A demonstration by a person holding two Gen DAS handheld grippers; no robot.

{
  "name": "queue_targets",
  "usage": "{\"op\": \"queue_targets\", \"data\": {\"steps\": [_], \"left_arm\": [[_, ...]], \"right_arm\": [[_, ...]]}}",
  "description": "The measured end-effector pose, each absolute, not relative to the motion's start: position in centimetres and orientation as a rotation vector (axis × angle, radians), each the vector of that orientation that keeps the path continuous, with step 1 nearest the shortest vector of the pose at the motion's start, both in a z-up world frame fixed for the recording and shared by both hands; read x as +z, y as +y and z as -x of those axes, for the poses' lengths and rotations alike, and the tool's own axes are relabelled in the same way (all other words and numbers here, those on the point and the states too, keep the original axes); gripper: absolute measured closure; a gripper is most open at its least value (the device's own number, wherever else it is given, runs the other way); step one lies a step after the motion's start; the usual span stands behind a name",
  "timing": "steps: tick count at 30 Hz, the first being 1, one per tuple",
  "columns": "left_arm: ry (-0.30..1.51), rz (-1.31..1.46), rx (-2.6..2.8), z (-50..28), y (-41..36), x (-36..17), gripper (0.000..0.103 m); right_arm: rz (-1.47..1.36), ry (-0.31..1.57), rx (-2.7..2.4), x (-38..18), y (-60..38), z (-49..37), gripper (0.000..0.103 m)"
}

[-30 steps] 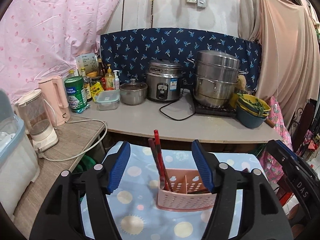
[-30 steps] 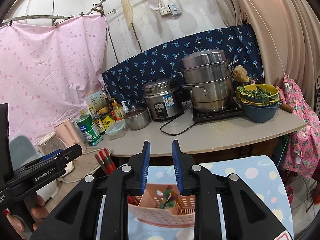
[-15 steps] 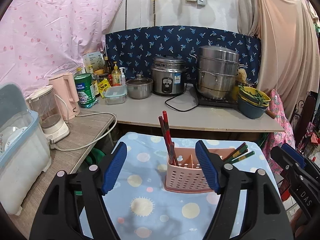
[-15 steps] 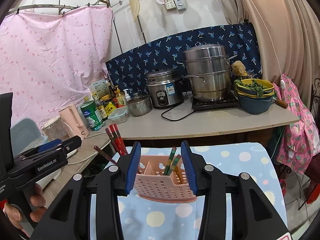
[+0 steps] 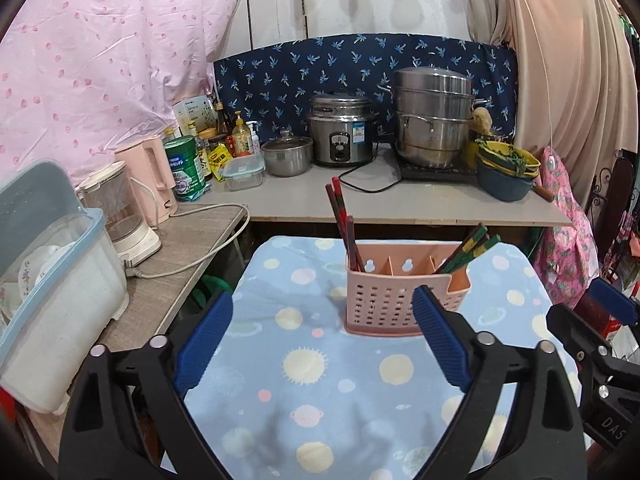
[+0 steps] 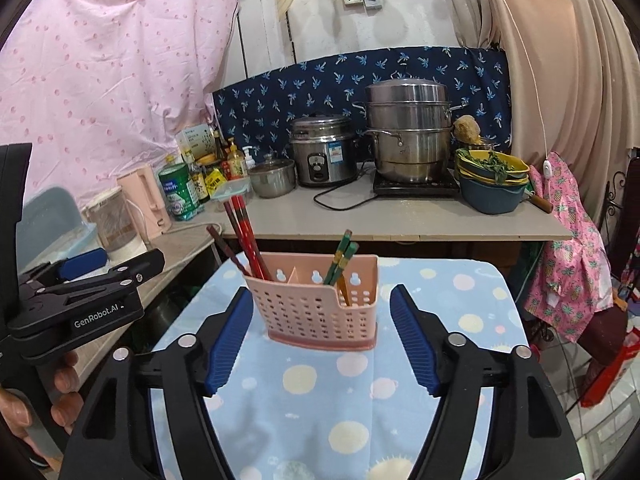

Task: Organize utensils

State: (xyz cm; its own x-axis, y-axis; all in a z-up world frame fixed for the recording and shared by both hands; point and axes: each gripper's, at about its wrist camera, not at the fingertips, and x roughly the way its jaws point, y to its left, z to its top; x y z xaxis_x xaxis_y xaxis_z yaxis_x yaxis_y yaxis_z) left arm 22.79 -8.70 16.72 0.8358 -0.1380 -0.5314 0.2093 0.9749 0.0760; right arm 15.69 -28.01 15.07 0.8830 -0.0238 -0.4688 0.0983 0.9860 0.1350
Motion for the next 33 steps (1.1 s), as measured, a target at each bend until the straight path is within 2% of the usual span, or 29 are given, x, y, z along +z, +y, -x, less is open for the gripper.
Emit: {"op": "queue_targets", "data": {"steps": [3, 5, 12, 14, 33], "left_arm": [[0.577, -0.154, -0.174, -22.0, -8.4, 16.1, 0.01], [0.604, -0.16, -0.167, -21.6, -8.2, 15.7, 0.01], [0.66, -0.196, -0.162, -20.5, -7.6, 14.4, 0.007], [0.675, -0.2, -0.164, -20.4, -7.5, 14.0, 0.007], [0.724, -0.215, -0.17, -20.7, -7.7, 12.0, 0.007]], "right_arm": [[-0.137, 0.507, -0.074, 15.0, -27.6, -14.8, 0.027], [-0.133, 0.524, -0.081, 15.0, -27.4, -14.2, 0.019], [-0.118, 0.592, -0.088, 14.7, -27.0, -13.2, 0.015], [-0.114, 0.613, -0.088, 14.3, -26.9, -13.0, 0.007], [-0.121, 0.708, -0.144, 11.6, -26.8, -13.1, 0.007]]}}
